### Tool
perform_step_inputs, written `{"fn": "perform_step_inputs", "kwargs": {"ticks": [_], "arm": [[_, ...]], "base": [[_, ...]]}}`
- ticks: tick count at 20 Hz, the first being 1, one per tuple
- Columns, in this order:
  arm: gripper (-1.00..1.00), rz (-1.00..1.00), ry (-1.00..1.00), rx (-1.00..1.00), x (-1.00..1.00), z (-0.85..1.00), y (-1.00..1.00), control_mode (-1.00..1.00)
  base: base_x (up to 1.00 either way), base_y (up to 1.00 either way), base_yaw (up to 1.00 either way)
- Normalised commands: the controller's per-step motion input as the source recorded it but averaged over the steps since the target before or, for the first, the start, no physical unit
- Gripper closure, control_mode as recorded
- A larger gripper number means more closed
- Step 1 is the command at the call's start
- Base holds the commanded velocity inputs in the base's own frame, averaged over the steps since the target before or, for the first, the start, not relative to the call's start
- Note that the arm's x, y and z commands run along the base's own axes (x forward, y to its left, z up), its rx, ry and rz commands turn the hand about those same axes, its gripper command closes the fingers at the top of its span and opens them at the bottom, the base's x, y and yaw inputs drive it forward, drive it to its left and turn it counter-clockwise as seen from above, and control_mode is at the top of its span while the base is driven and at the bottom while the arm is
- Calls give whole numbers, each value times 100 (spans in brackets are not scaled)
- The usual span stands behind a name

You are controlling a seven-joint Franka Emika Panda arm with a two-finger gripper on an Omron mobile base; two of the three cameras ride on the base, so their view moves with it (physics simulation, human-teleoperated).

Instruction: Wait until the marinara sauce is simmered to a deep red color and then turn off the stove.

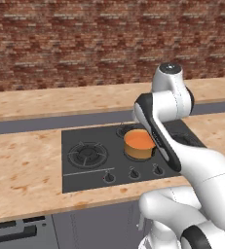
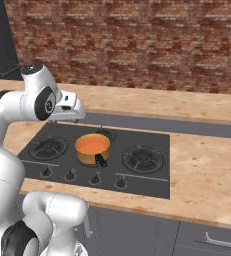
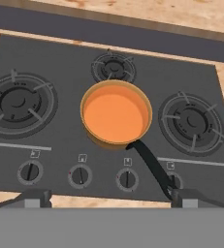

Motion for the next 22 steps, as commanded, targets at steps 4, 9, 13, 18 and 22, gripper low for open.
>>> {"fn": "perform_step_inputs", "kwargs": {"ticks": [4,9,13,18,22], "arm": [[-100,0,0,0,0,0,0,-100],[-100,0,0,0,0,0,0,-100],[-100,0,0,0,0,0,0,-100],[-100,0,0,0,0,0,0,-100],[-100,0,0,0,0,0,0,-100]], "base": [[0,0,0],[0,0,0],[0,0,0],[0,0,0],[0,0,0]]}}
